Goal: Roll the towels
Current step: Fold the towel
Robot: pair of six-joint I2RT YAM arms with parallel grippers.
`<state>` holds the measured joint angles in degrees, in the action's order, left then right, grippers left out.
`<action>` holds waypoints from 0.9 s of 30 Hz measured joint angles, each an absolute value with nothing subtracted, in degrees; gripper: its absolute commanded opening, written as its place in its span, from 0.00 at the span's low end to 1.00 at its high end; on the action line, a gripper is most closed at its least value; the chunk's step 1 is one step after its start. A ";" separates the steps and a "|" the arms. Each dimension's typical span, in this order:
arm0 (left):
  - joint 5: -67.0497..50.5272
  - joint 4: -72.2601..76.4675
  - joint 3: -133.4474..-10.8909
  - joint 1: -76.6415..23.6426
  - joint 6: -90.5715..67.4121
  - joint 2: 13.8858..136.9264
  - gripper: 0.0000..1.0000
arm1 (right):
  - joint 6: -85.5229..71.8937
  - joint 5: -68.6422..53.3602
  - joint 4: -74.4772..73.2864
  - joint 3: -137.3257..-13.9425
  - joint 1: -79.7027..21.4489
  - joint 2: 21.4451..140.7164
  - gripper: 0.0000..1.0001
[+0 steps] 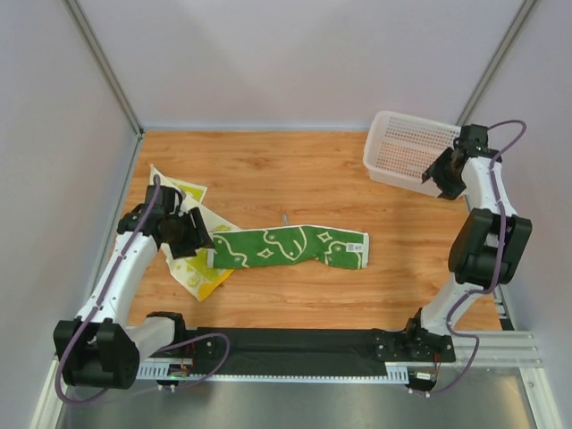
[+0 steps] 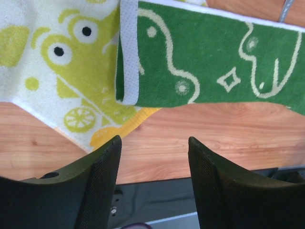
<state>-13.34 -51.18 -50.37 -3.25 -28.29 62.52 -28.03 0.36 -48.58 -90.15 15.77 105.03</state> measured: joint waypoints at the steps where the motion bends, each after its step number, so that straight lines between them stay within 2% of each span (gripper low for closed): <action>1: -13.13 -51.70 -50.61 -3.25 -27.83 62.63 0.65 | -28.16 -0.82 -47.68 -88.40 15.40 103.31 0.64; 5: -11.68 -52.84 -52.60 -3.27 -25.78 63.18 0.65 | -29.91 -8.86 -43.79 -74.65 12.23 89.82 0.64; 8: -11.49 -52.84 -52.95 -3.27 -24.93 63.18 0.65 | -32.82 -16.51 -40.36 -60.93 7.20 77.28 0.59; 11: -11.49 -52.86 -52.95 -3.27 -24.51 63.16 0.65 | -35.42 -18.59 -39.18 -50.85 -0.30 70.67 0.52; 14: -11.49 -52.88 -52.95 -3.27 -24.23 62.94 0.65 | -38.11 -18.50 -39.11 -43.29 -7.81 66.32 0.50; 19: -11.46 -52.84 -52.95 -3.27 -24.08 61.23 0.65 | -41.39 -16.73 -39.35 -38.68 -12.27 61.71 0.48; 27: -11.44 -52.84 -52.95 -3.27 -24.08 60.58 0.65 | -42.65 -14.98 -35.79 -37.65 -12.73 67.13 0.49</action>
